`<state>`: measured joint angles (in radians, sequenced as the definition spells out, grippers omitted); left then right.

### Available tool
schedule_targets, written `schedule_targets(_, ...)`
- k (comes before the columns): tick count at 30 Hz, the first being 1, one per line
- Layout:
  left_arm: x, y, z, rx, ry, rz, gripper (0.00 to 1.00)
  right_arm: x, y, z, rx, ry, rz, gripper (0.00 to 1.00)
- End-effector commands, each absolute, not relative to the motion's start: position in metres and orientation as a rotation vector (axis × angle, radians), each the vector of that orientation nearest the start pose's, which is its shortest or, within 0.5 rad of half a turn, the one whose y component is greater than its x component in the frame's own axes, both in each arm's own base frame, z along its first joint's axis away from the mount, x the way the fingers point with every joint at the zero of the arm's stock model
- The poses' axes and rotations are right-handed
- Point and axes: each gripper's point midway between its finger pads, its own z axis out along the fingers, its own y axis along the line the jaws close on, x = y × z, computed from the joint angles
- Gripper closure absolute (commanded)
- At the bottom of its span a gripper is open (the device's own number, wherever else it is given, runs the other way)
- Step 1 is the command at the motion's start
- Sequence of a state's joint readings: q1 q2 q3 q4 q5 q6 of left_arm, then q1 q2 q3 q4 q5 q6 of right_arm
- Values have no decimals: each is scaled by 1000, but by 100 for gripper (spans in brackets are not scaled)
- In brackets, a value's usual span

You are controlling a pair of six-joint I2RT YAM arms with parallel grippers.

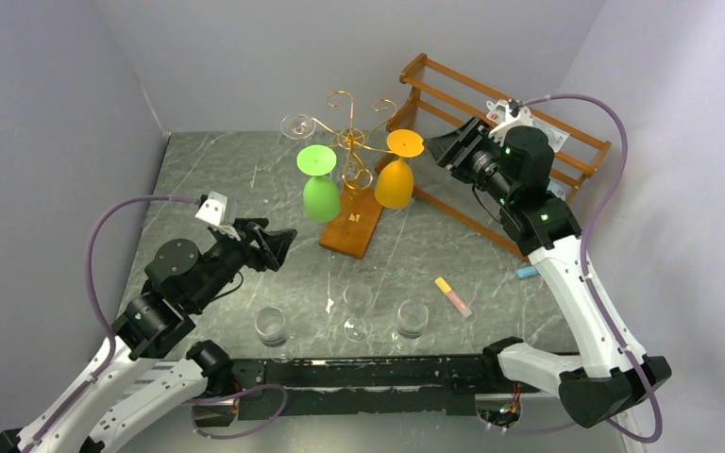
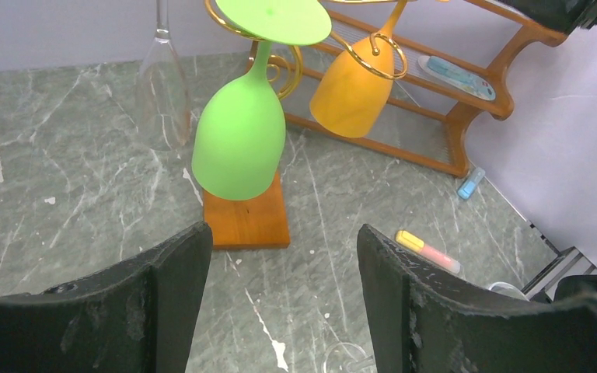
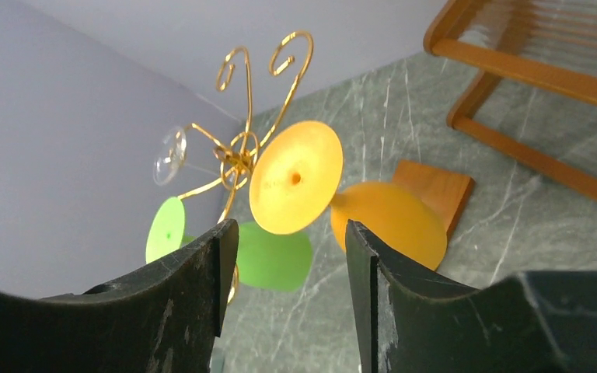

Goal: Place the wine glass upside down on the wine glass rack

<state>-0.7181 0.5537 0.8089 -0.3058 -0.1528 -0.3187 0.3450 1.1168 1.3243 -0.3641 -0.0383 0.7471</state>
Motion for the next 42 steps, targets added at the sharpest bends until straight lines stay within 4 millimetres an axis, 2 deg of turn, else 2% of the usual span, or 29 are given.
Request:
schedule_targets(1, 203, -164, 330, 213, 1637, -698, 27, 323, 171, 370, 225, 1873, 870, 43)
schedule_targets(8, 205, -167, 328, 211, 1641, -705, 27, 323, 192, 357, 173, 1909, 987, 41)
schedule_targets(15, 207, -167, 327, 209, 1645, -700, 27, 345, 194, 357, 222, 1884, 980, 43)
schedule_targets(17, 207, -167, 327, 209, 1645, -695, 27, 353, 195, 357, 241, 1876, 976, 49)
schedule_targets(21, 208, -166, 327, 208, 1649, -686, 27, 366, 192, 358, 300, 1858, 956, 71)
schedule_targets(23, 209, -166, 325, 207, 1656, -677, 27, 370, 188, 361, 329, 1838, 943, 77)
schedule_targets(25, 210, -165, 325, 205, 1659, -671, 28, 371, 184, 364, 356, 1822, 933, 79)
schedule_targets(30, 211, -166, 324, 204, 1658, -675, 28, 373, 180, 364, 396, 1797, 928, 77)
schedule_targets(35, 210, -167, 324, 208, 1664, -677, 28, 369, 182, 364, 375, 1811, 937, 68)
schedule_targets(42, 207, -168, 330, 212, 1646, -698, 27, 335, 173, 379, 274, 1790, 917, 52)
